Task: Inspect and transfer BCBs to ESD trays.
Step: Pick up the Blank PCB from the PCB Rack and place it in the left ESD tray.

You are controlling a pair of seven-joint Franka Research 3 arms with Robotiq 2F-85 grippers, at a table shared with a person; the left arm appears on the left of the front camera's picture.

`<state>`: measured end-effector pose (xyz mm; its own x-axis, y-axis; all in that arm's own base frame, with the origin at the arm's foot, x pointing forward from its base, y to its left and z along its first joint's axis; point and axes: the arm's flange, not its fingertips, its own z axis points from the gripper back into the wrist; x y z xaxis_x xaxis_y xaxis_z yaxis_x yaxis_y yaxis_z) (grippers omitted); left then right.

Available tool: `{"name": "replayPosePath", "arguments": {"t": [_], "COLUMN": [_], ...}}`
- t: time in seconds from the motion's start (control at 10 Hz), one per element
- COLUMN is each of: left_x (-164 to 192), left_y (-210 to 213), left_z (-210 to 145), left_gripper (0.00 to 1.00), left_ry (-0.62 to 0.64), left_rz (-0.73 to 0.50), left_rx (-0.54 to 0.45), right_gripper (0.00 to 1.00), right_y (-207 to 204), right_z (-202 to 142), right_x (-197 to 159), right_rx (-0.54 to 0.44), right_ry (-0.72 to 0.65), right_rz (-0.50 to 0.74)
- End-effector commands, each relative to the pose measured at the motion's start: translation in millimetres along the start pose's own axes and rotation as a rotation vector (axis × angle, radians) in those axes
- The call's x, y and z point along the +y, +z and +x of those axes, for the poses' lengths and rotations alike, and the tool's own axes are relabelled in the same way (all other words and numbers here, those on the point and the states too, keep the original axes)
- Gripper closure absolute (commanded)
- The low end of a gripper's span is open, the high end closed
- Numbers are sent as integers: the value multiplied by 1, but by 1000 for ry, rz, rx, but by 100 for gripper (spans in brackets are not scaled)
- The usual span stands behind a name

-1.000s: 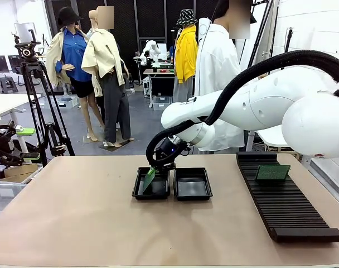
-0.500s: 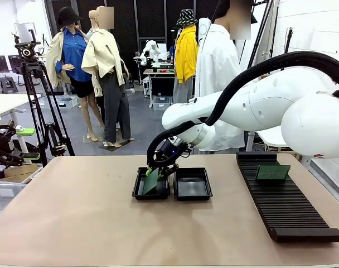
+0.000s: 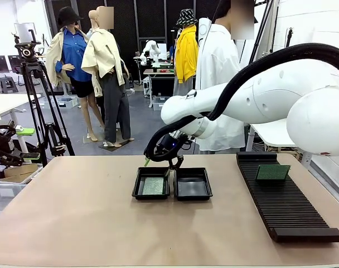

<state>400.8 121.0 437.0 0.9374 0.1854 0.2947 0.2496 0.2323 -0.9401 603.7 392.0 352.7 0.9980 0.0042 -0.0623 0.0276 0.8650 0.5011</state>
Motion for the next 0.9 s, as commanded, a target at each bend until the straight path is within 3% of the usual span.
{"name": "replayPosePath", "arguments": {"t": [0.0, 0.3, 0.4, 0.8], "left_x": [-1, -1, -1, -1], "left_y": [2, 2, 2, 2], "left_z": [0, 0, 0, 0], "left_gripper": [0, 0, 0, 0], "left_ry": [-4, -4, -4, -4], "left_rz": [4, 4, 4, 4], "left_rx": [0, 0, 0, 0], "right_gripper": [0, 0, 0, 0], "right_y": [11, 14, 14, 14], "right_z": [2, 4, 1, 1], "right_x": [5, 0, -3, -3], "right_rx": [6, 17, 6, 6], "right_ry": [-38, -46, -33, -33], "right_rz": [-58, -123, -42, -42]}}
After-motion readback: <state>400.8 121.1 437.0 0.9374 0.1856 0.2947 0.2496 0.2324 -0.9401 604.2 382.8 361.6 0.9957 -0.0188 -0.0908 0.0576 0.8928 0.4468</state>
